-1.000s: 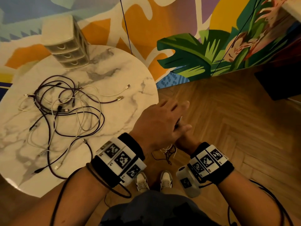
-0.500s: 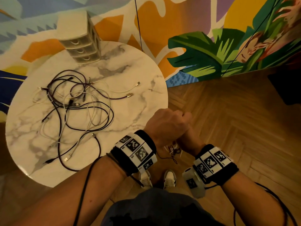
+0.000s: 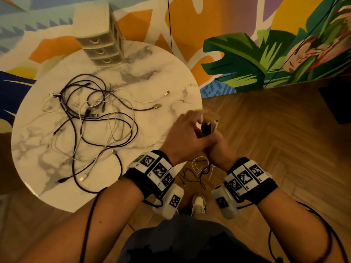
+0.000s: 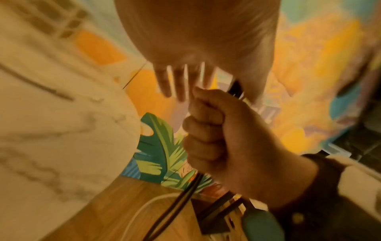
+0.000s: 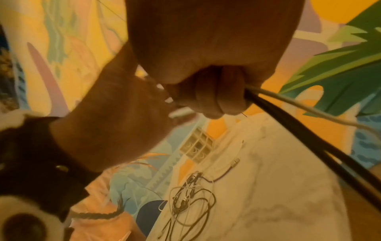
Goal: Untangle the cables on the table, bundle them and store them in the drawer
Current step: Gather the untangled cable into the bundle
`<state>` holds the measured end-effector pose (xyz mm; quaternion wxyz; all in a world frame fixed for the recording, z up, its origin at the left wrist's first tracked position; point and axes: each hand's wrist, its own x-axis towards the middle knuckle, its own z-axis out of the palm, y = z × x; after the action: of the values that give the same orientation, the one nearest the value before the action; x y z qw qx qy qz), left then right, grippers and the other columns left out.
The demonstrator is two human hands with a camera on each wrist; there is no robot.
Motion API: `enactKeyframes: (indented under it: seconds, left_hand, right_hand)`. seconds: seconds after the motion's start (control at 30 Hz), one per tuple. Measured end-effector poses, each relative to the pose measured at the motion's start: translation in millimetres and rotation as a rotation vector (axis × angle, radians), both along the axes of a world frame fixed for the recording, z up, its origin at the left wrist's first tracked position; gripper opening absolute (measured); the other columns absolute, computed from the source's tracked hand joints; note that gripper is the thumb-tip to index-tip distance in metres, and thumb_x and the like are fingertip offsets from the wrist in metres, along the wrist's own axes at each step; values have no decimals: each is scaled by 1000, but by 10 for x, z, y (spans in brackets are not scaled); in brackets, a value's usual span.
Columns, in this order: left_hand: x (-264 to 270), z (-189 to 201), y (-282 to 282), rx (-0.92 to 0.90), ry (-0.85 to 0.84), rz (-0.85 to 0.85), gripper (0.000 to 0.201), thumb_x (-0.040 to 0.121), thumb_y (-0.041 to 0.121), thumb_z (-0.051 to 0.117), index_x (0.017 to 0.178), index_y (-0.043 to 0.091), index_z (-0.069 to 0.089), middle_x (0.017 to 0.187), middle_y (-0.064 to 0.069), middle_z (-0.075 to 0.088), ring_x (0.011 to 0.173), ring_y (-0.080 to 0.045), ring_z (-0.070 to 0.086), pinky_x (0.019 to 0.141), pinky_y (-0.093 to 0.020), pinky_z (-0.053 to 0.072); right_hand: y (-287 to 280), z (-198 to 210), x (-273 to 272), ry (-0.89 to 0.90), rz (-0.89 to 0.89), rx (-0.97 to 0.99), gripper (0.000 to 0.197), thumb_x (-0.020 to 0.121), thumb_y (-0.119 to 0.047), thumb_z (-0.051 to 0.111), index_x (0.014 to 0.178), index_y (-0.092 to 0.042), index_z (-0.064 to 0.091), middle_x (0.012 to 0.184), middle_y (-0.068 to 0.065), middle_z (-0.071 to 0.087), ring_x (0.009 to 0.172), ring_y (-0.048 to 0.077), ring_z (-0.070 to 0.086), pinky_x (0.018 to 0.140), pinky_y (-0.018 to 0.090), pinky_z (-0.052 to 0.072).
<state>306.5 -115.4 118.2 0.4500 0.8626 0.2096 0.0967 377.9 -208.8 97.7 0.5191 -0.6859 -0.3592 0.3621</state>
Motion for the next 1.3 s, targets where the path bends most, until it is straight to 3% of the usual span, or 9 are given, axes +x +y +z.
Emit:
enactKeyframes:
  seconds: [0.17,0.27,0.37,0.5,0.7,0.83,1.0,1.13,1.3]
  left_hand:
    - [189,79,-171,39,35,29,33,96,34,48,76,11,61,80,1,55,86,-19,52,86,-40,42]
    - [297,167,-224,-290,-97,159,44,98,31,45,59,13,57,61,-5,56,63,-23,56,68,-34,46]
    - [341,359,-251,-394,-166,157,50,97,31,47,49,21,38,42,8,35,42,-12,33,49,-28,31]
    - [313,826,-51,339,-328,-189,28,87,20,52,63,19,66,43,16,49,35,0,38,47,-8,29]
    - [336,1204,181,1035,-464,-373,26,84,28,61,63,15,53,51,0,37,46,-17,25,52,-24,25]
    - [377,946,-15,858,-289,-445,33,88,38,47,67,16,62,55,-2,57,44,-22,49,51,-24,29]
    - [596,303,-136,445,319,-212,31,93,40,51,84,14,67,71,-1,53,76,-24,58,58,-29,30]
    - [776,156,-229,56,202,-63,41,85,50,59,78,11,68,69,-2,61,67,-17,59,54,-26,39]
    - [876,462,-239,64,-102,-20,15,91,21,60,100,12,69,86,7,64,73,-2,58,66,-4,43]
  right_hand:
    - [16,-28,74,-87,-82,30,15,91,-9,54,104,-15,56,106,16,61,102,31,60,83,27,49]
    - [-31,-156,71,-59,-191,138,14,87,-14,56,87,-28,58,87,12,64,82,28,63,70,35,53]
    - [-112,-565,157,-20,-286,-155,32,82,-17,58,53,-10,49,54,19,47,47,30,40,46,35,32]
    - [-324,-1040,293,74,-382,-447,38,89,-16,57,53,-13,44,50,7,41,41,15,38,41,24,29]
    - [-666,-1305,593,71,-490,-706,42,94,-19,54,54,-10,46,51,3,41,48,18,38,45,27,28]
    - [-432,-896,629,15,-431,-602,35,97,-17,45,62,-13,42,61,1,41,57,26,40,47,16,33]
    - [-264,-206,496,-21,-416,-164,25,88,1,49,67,-12,52,58,-5,49,45,1,42,49,18,33]
    - [-257,24,469,-44,-357,-5,34,92,-1,50,74,-29,57,62,-16,60,54,-7,55,51,7,39]
    - [-425,-388,461,83,-362,-98,37,88,-5,56,54,-13,44,49,-6,41,43,4,35,48,17,32]
